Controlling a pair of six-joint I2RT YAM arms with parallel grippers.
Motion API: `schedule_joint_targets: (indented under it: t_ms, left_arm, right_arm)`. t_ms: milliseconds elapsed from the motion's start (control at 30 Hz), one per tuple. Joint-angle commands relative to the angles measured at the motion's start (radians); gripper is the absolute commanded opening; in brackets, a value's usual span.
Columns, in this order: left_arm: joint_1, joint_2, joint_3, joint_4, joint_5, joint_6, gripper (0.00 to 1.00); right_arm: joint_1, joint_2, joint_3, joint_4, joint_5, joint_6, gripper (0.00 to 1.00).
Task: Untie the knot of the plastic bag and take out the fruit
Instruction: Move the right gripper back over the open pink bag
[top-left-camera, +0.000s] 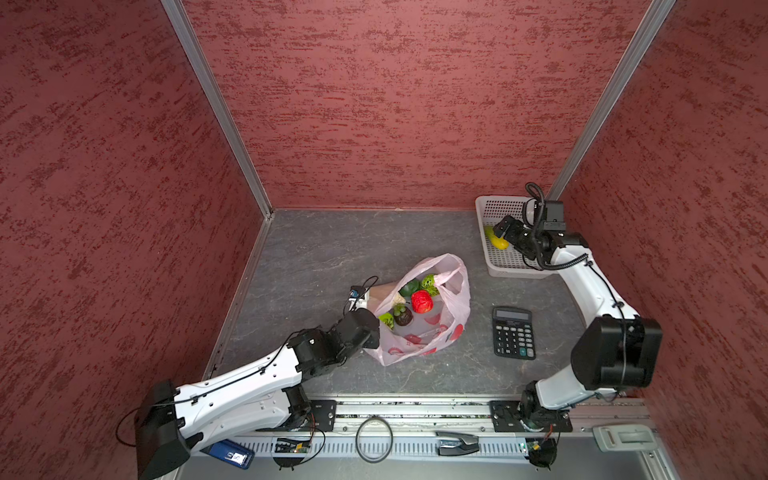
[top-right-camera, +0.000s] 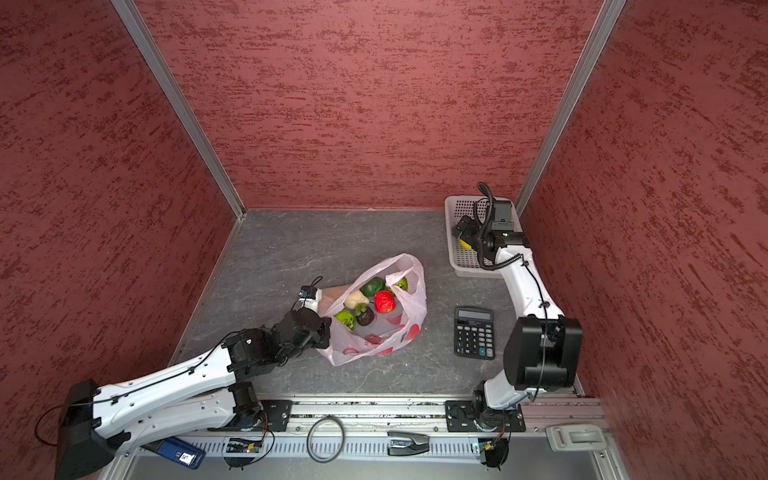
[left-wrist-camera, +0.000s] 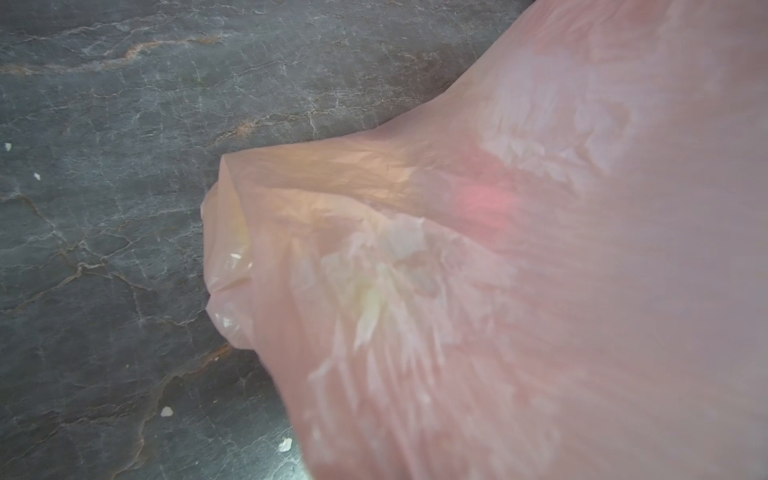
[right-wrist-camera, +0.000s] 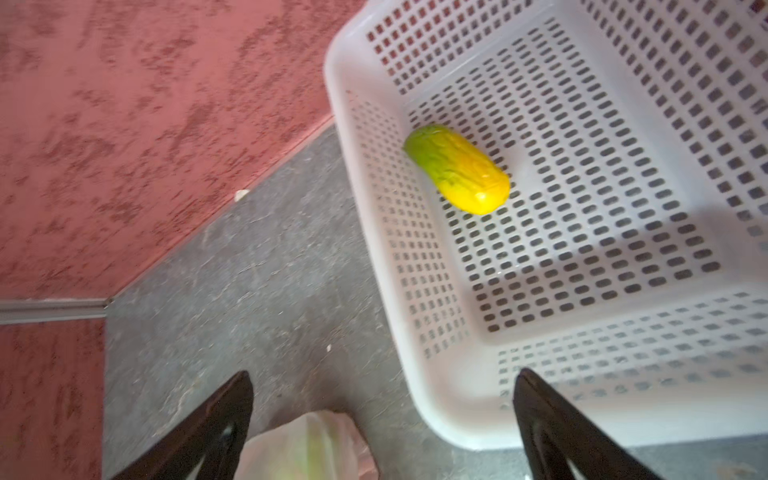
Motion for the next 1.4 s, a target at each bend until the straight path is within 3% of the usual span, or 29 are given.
schedule_joint_targets:
  t_ms: [0, 300, 600, 833, 1367]
  left_arm:
    - [0.001, 0.002, 0.017, 0.032, -0.014, 0.015, 0.00]
    - [0.005, 0.029, 0.042, 0.061, -0.012, 0.022, 0.00]
    - [0.013, 0.029, 0.070, 0.057, -0.011, 0.026, 0.00]
    - [0.031, 0.019, 0.060, 0.059, -0.003, 0.020, 0.00]
    - [0.102, 0.012, 0.061, 0.073, 0.063, 0.031, 0.00]
  right_arm:
    - [0.072, -0.100, -0.026, -0.091, -0.060, -0.005, 0.99]
    - [0.498, -0.321, 0.018, -0.186, 0.018, 0.139, 0.98]
    - [0.904, -0.264, 0.134, -0.208, 0.171, 0.261, 0.97]
    - [0.980, -0.237, -0.013, -0.100, 0.206, 0.295, 0.92]
    - [1.038, -0.121, -0.282, 0.072, 0.314, 0.129, 0.83]
